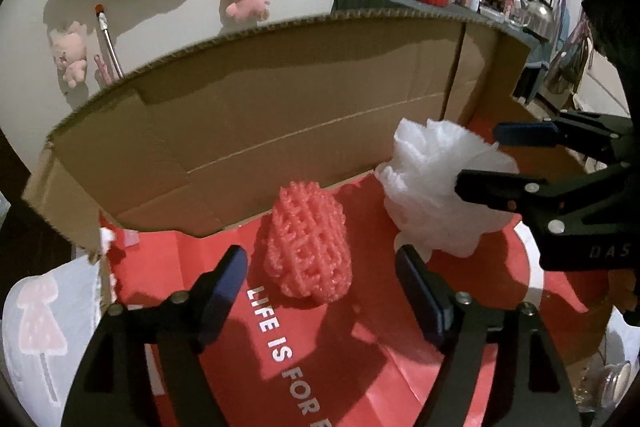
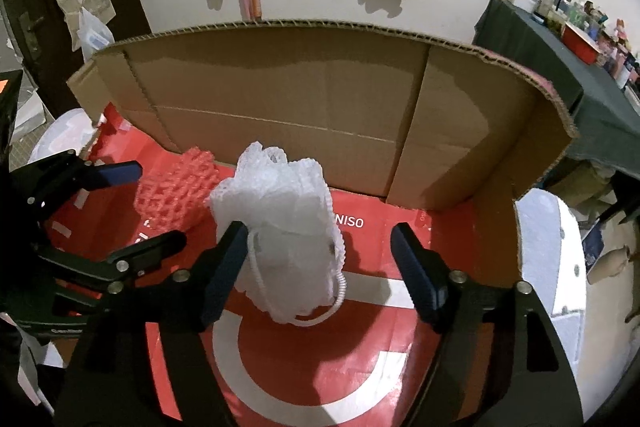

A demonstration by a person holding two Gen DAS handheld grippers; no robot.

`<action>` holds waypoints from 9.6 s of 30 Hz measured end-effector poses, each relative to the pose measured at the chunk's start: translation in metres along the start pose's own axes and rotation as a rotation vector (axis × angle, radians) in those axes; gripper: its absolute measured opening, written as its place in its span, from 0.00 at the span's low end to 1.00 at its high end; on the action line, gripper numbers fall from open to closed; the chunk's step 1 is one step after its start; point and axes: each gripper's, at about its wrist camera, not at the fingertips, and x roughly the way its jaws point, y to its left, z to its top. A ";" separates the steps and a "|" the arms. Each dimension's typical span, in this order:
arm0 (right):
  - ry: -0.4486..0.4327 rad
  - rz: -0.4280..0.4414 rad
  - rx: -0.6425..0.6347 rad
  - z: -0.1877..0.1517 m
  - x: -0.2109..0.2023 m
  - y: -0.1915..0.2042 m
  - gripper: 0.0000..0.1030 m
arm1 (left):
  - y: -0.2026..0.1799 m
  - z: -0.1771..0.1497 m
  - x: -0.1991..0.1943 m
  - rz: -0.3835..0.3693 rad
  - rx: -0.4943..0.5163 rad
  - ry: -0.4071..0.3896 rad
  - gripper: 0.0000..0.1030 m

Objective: Organize soft objects
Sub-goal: 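Open the left tool releasing the net while the right tool releases the pouf in the box, then withdraw both tools from the box toward the beige crocheted toy and white plush, then grasp the beige crocheted toy with the left tool while the right tool grasps the small white plush, then carry the crocheted toy with the left tool while the right tool carries the white plush into the box, then open the left tool releasing the crocheted toy while the right tool releases the white plush, then withdraw both tools from the box back over the remaining table items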

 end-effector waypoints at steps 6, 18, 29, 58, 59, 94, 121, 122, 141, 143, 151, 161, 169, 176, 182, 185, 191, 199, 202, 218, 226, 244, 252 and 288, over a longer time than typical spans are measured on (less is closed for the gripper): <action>-0.044 -0.003 0.013 -0.003 -0.028 0.002 0.78 | 0.000 -0.004 -0.036 0.004 -0.016 -0.066 0.89; -0.260 -0.040 -0.019 -0.037 -0.152 0.031 0.78 | -0.015 -0.029 -0.148 0.019 -0.089 -0.277 1.00; -0.457 -0.045 -0.049 -0.113 -0.253 0.071 0.79 | -0.064 -0.094 -0.245 0.080 -0.048 -0.479 1.00; -0.523 -0.247 0.035 -0.332 -0.224 0.124 0.95 | -0.111 -0.278 -0.209 0.046 -0.185 -0.457 1.00; -0.505 -0.237 0.044 -0.334 -0.218 0.122 0.95 | -0.108 -0.281 -0.204 0.044 -0.193 -0.439 1.00; -0.292 0.087 0.218 -0.330 -0.146 0.100 0.17 | -0.022 -0.301 -0.163 0.019 -0.311 -0.195 0.24; -0.374 0.179 0.127 -0.321 -0.169 0.118 0.17 | -0.123 -0.266 -0.167 -0.255 -0.128 -0.273 0.22; -0.374 0.178 0.125 -0.321 -0.168 0.118 0.17 | -0.124 -0.266 -0.166 -0.254 -0.128 -0.272 0.22; -0.350 0.149 0.161 -0.316 -0.175 0.091 0.17 | -0.074 -0.272 -0.182 -0.166 -0.204 -0.246 0.22; -0.347 0.137 0.172 -0.316 -0.178 0.083 0.17 | -0.064 -0.274 -0.185 -0.147 -0.215 -0.240 0.22; -0.315 0.078 0.222 -0.307 -0.185 0.042 0.17 | -0.020 -0.274 -0.182 -0.053 -0.222 -0.172 0.22; -0.219 0.098 0.199 -0.275 -0.166 0.005 0.17 | 0.007 -0.247 -0.159 -0.042 -0.116 -0.138 0.22; -0.199 0.184 0.164 -0.245 -0.156 -0.016 0.17 | 0.018 -0.215 -0.157 -0.108 -0.037 -0.147 0.22; -0.194 0.179 0.121 -0.206 -0.149 -0.018 0.17 | 0.015 -0.173 -0.150 -0.138 0.003 -0.155 0.22; -0.123 0.119 0.071 -0.166 -0.124 -0.008 0.17 | 0.005 -0.136 -0.122 -0.118 0.006 -0.073 0.22; -0.059 0.075 0.043 -0.148 -0.103 0.000 0.17 | 0.002 -0.123 -0.102 -0.103 0.003 -0.015 0.22; 0.054 -0.026 -0.008 -0.128 -0.070 0.010 0.17 | -0.003 -0.104 -0.069 -0.060 0.026 0.063 0.23; 0.145 -0.107 -0.050 -0.120 -0.040 0.013 0.17 | 0.001 -0.100 -0.043 -0.035 0.031 0.136 0.23; 0.155 -0.128 -0.066 -0.121 -0.037 0.014 0.17 | 0.002 -0.100 -0.040 -0.027 0.035 0.145 0.23; 0.188 -0.101 -0.047 -0.117 -0.033 0.011 0.17 | -0.003 -0.098 -0.032 -0.025 0.064 0.154 0.37; 0.207 -0.070 -0.046 -0.116 -0.032 0.009 0.18 | -0.007 -0.098 -0.035 -0.041 0.061 0.134 0.48; 0.180 0.019 -0.019 -0.121 -0.050 0.016 0.53 | -0.022 -0.099 -0.088 -0.086 0.060 -0.025 0.78; 0.056 -0.040 -0.020 -0.120 -0.101 0.027 0.61 | -0.026 -0.105 -0.136 -0.103 -0.003 -0.147 0.91; -0.462 -0.121 0.102 -0.303 -0.228 0.105 0.81 | -0.102 -0.261 -0.223 0.066 -0.178 -0.497 1.00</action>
